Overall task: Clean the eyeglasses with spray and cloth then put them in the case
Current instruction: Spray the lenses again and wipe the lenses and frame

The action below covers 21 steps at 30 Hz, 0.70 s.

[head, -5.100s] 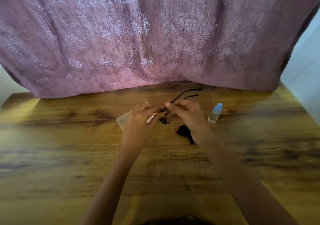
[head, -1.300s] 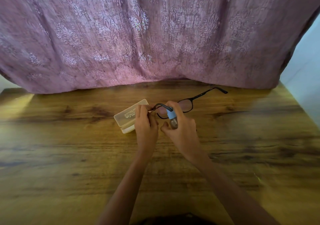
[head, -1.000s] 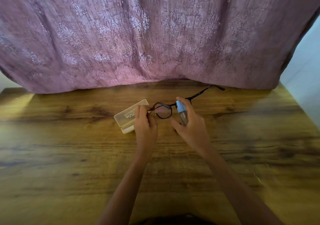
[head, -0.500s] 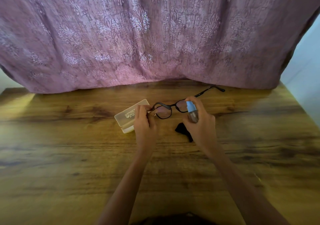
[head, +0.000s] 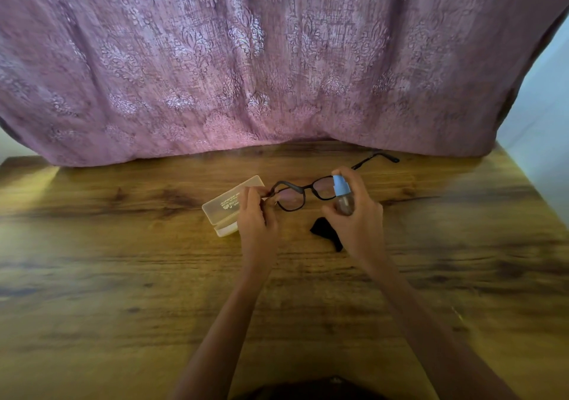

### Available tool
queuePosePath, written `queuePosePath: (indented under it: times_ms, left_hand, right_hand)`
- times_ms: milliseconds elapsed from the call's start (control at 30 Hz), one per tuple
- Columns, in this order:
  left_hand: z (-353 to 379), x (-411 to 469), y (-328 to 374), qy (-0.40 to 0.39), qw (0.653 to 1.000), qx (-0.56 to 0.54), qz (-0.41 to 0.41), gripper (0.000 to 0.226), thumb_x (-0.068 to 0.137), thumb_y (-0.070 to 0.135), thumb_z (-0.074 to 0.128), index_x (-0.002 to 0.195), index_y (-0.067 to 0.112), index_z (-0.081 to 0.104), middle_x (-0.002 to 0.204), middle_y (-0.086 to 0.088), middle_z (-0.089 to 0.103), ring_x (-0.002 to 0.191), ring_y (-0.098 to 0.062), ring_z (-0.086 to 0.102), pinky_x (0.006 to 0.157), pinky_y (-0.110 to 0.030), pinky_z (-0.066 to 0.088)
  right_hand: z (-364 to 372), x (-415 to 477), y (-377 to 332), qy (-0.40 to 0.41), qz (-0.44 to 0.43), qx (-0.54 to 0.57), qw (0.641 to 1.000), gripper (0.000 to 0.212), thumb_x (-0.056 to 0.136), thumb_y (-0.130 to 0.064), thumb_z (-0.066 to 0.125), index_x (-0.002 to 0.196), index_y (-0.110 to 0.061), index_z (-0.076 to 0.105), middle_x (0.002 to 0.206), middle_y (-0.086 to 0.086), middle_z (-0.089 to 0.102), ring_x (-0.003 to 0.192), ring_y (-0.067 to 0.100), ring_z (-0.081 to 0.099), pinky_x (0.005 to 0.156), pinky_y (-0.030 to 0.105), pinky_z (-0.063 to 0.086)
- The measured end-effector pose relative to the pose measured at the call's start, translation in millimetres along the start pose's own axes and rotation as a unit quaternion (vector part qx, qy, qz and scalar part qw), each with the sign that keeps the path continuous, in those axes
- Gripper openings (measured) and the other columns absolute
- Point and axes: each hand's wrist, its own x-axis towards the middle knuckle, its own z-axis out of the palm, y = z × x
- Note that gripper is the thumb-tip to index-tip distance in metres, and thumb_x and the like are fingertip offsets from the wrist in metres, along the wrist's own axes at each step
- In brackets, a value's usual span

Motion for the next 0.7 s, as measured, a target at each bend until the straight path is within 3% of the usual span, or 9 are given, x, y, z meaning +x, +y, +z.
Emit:
queuePosePath:
  times_ms: [100, 233, 333, 433, 500, 633, 700]
  left_hand:
    - [-0.2, 0.6, 0.2, -0.002, 1.000, 0.006, -0.010, 0.010, 0.093, 0.003, 0.047, 0.097, 0.006, 0.056, 0.097, 0.000, 0.052, 0.069, -0.018, 0.052, 0.051, -0.037, 0.047]
    - [-0.5, 1.6, 2.9, 0.013, 0.999, 0.025, -0.017, 0.011, 0.090, -0.001, 0.048, 0.093, 0.004, 0.057, 0.095, -0.002, 0.054, 0.076, 0.002, 0.049, 0.062, -0.010, 0.038]
    - [-0.9, 2.8, 3.3, 0.019, 0.999, 0.023, -0.021, 0.011, 0.090, -0.002, 0.048, 0.093, 0.003, 0.058, 0.095, -0.005, 0.056, 0.079, 0.008, 0.049, 0.064, -0.004, 0.037]
    - [-1.4, 2.7, 2.0, 0.016, 1.000, 0.017, -0.019, 0.011, 0.091, 0.003, 0.048, 0.094, 0.004, 0.059, 0.095, -0.004, 0.056, 0.079, 0.005, 0.050, 0.064, -0.005, 0.038]
    - [-1.4, 2.3, -0.2, 0.012, 1.000, 0.015, -0.020, 0.011, 0.092, 0.001, 0.048, 0.094, 0.005, 0.059, 0.096, -0.004, 0.056, 0.080, 0.004, 0.050, 0.065, -0.006, 0.038]
    - [-0.4, 1.7, -2.7, 0.008, 1.000, 0.020, -0.021, 0.010, 0.091, 0.003, 0.050, 0.095, 0.005, 0.058, 0.097, -0.005, 0.056, 0.080, -0.001, 0.050, 0.064, -0.007, 0.038]
    - [-0.2, 1.0, -2.9, 0.008, 1.000, 0.021, -0.019, 0.010, 0.092, 0.004, 0.049, 0.095, 0.006, 0.058, 0.096, -0.004, 0.056, 0.081, -0.004, 0.050, 0.063, -0.007, 0.038]
  right_hand:
    - [-0.7, -0.8, 7.1, -0.036, 0.017, 0.033, 0.999, 0.052, 0.079, -0.006, 0.064, 0.119, -0.037, 0.051, 0.054, -0.002, 0.045, 0.043, 0.005, 0.041, 0.042, 0.015, 0.039]
    - [-2.3, -7.1, 27.7, -0.075, 0.042, 0.053, 0.995, 0.049, 0.082, -0.021, 0.054, 0.123, -0.044, 0.046, 0.059, -0.007, 0.051, 0.044, 0.002, 0.043, 0.041, 0.017, 0.042]
    - [-2.1, -8.1, 52.4, -0.061, 0.102, 0.069, 0.991, 0.054, 0.093, -0.014, 0.047, 0.135, -0.045, 0.032, 0.063, -0.006, 0.052, 0.049, 0.007, 0.047, 0.044, 0.024, 0.046]
    - [-3.1, -3.8, 73.3, -0.051, 0.130, 0.054, 0.989, 0.052, 0.101, -0.014, 0.046, 0.147, -0.020, 0.021, 0.072, 0.002, 0.052, 0.054, 0.002, 0.050, 0.048, 0.015, 0.045]
    - [-4.8, -0.5, 82.7, -0.037, 0.122, 0.026, 0.992, 0.047, 0.101, -0.019, 0.049, 0.142, -0.010, 0.027, 0.075, -0.002, 0.053, 0.056, 0.000, 0.051, 0.049, 0.011, 0.043]
    - [-8.1, 3.9, 91.4, -0.010, 0.107, 0.014, 0.994, 0.027, 0.096, -0.021, 0.056, 0.112, -0.017, 0.034, 0.083, 0.011, 0.058, 0.067, 0.019, 0.057, 0.054, 0.019, 0.042]
    - [-7.8, 4.7, 94.0, 0.010, 0.097, 0.002, 0.995, 0.027, 0.095, -0.017, 0.058, 0.107, -0.017, 0.033, 0.083, 0.008, 0.056, 0.067, 0.019, 0.057, 0.054, 0.010, 0.043]
